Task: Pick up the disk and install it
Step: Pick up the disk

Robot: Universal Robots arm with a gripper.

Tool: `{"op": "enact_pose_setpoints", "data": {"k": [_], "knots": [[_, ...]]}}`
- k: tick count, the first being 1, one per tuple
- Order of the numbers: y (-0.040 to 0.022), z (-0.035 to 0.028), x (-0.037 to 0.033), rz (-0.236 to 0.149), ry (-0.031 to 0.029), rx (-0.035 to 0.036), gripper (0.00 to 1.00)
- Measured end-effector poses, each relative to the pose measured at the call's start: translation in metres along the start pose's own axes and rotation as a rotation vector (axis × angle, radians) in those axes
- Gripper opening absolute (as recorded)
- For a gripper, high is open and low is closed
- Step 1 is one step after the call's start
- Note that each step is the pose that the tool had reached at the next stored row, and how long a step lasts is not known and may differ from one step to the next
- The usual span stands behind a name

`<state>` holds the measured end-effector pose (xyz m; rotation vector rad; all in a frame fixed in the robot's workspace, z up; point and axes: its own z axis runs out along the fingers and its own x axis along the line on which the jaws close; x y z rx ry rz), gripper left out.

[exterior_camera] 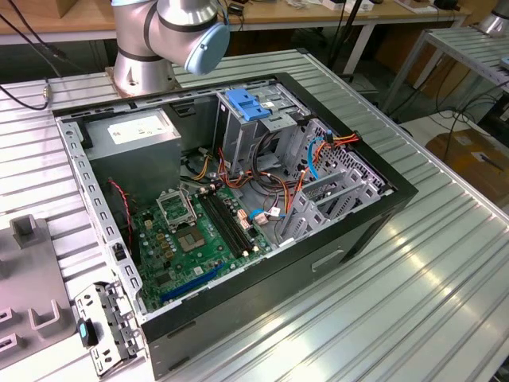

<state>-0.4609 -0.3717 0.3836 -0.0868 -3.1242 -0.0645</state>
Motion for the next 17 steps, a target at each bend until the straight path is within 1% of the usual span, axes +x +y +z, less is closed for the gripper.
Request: {"op": "enact_pose_setpoints", "data": {"k": [6, 8, 10, 17], "knots": [[0.0000, 0.0000, 0.0000, -0.059, 0.0024, 0.0009, 0.11], [0.0000, 0.0000, 0.0000, -0.083, 0.0034, 0.0014, 0.11], [0.0000, 0.0000, 0.0000, -0.115, 0.0048, 0.0019, 0.11], [0.0000, 0.0000, 0.0000, -0.181, 0.0074, 0.0030, 0.11]]}}
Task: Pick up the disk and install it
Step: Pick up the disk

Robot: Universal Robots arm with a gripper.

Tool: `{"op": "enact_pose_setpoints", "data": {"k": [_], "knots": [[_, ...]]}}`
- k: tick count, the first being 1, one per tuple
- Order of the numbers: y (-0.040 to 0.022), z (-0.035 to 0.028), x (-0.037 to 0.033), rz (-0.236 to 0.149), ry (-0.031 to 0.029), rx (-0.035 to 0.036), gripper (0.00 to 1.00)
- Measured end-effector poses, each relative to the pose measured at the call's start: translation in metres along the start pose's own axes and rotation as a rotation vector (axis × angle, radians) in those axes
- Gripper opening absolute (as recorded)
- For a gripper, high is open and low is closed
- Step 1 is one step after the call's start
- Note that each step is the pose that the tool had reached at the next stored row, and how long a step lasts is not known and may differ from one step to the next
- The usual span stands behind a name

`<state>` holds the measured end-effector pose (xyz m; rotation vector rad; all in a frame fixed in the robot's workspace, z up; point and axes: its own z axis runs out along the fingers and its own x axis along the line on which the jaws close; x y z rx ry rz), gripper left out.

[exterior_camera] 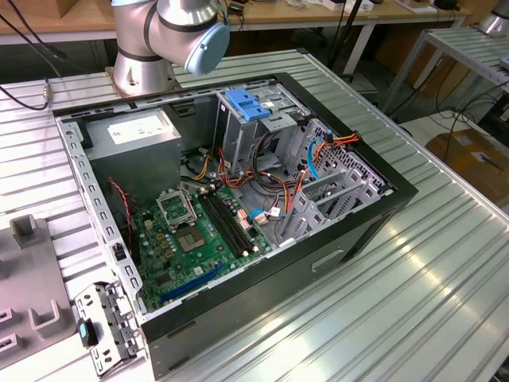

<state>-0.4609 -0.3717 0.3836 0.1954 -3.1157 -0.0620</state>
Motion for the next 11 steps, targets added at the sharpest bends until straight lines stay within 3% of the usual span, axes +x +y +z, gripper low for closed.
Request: {"op": "enact_pose_setpoints", "data": {"k": [11], "knots": [[0.0000, 0.0000, 0.0000, -0.122, 0.0050, 0.0021, 0.11]]}}
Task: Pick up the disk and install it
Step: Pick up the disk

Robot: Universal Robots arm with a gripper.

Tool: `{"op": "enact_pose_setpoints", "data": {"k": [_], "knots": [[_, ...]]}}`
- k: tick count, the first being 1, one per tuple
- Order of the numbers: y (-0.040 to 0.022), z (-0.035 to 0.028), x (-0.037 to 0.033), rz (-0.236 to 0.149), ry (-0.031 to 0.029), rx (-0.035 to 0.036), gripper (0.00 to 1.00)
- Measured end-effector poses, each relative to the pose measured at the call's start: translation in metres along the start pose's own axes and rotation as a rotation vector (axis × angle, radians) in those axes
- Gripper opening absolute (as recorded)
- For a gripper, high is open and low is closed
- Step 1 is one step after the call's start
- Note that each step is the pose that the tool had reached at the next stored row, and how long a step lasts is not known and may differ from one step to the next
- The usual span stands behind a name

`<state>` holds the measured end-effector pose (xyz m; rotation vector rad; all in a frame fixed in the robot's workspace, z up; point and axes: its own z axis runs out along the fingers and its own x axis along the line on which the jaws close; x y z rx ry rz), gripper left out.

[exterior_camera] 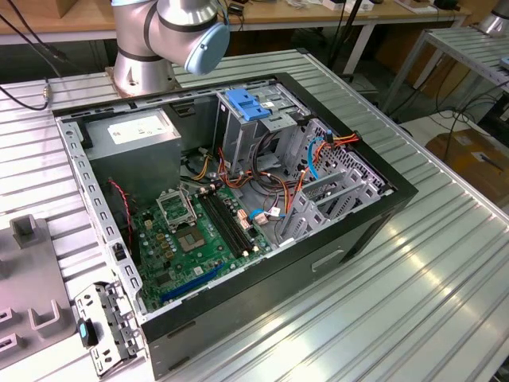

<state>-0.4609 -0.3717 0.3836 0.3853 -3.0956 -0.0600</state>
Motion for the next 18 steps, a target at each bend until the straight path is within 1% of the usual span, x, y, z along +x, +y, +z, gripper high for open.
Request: {"op": "enact_pose_setpoints", "data": {"k": [4, 5, 16, 18], "knots": [[0.0000, 0.0000, 0.0000, -0.045, 0.0018, 0.0007, 0.11], [0.0000, 0.0000, -0.0001, -0.069, 0.0028, 0.0011, 0.11], [0.0000, 0.0000, -0.0002, -0.158, 0.0065, 0.0028, 0.11], [0.0000, 0.0000, -0.0003, -0.189, 0.0078, 0.0033, 0.11]]}}
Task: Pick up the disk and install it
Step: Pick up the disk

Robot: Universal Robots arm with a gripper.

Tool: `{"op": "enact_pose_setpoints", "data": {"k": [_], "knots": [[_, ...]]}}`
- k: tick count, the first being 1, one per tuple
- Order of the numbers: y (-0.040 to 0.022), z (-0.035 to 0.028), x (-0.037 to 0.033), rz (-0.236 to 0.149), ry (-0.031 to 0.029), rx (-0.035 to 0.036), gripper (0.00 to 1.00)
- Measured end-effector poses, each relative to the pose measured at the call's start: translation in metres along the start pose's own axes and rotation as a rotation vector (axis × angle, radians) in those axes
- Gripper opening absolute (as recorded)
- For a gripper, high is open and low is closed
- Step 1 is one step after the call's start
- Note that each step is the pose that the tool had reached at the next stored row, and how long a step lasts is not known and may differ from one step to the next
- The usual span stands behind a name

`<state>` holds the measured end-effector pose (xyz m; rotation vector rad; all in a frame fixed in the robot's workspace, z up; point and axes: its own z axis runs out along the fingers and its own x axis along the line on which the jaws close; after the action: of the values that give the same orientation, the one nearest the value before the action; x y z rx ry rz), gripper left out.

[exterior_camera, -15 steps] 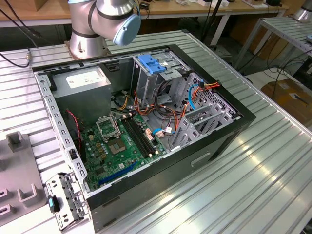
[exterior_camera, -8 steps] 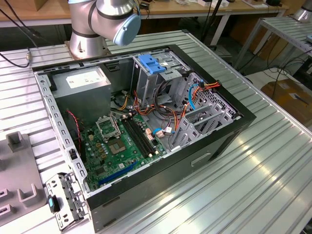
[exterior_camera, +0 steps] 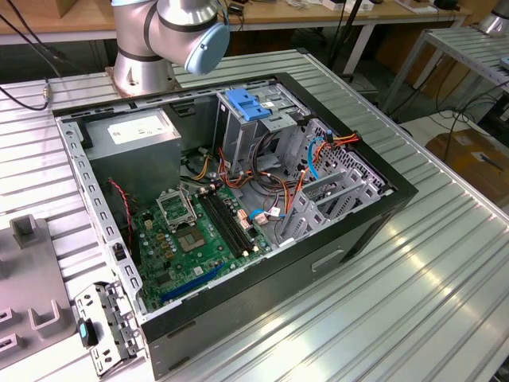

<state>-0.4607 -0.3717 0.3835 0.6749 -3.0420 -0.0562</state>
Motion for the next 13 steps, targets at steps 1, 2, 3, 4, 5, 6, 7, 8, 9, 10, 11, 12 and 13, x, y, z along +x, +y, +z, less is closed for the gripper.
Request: {"op": "enact_pose_setpoints", "data": {"k": [1, 2, 3, 4, 5, 6, 7, 8, 9, 10, 11, 12, 13], "knots": [[0.0000, 0.0000, 0.0000, -0.006, 0.0002, 0.0001, 0.11], [0.0000, 0.0000, 0.0000, -0.013, 0.0005, 0.0003, 0.11], [0.0000, 0.0000, 0.0000, -0.019, 0.0008, 0.0004, 0.11], [0.0000, 0.0000, 0.0000, -0.026, 0.0011, 0.0006, 0.11], [0.0000, 0.0000, 0.0000, -0.035, 0.0014, 0.0007, 0.11], [0.0000, 0.0000, 0.0000, -0.042, 0.0018, 0.0009, 0.11], [0.0000, 0.0000, 0.0000, -0.050, 0.0020, 0.0010, 0.11], [0.0000, 0.0000, 0.0000, -0.057, 0.0024, 0.0011, 0.11], [0.0000, 0.0000, 0.0000, -0.066, 0.0027, 0.0013, 0.11], [0.0000, 0.0000, 0.0000, -0.074, 0.0031, 0.0014, 0.11], [0.0000, 0.0000, 0.0000, -0.086, 0.0035, 0.0016, 0.11], [0.0000, 0.0000, 0.0000, -0.094, 0.0039, 0.0017, 0.11], [0.0000, 0.0000, 0.0000, -0.103, 0.0043, 0.0019, 0.11]]}}
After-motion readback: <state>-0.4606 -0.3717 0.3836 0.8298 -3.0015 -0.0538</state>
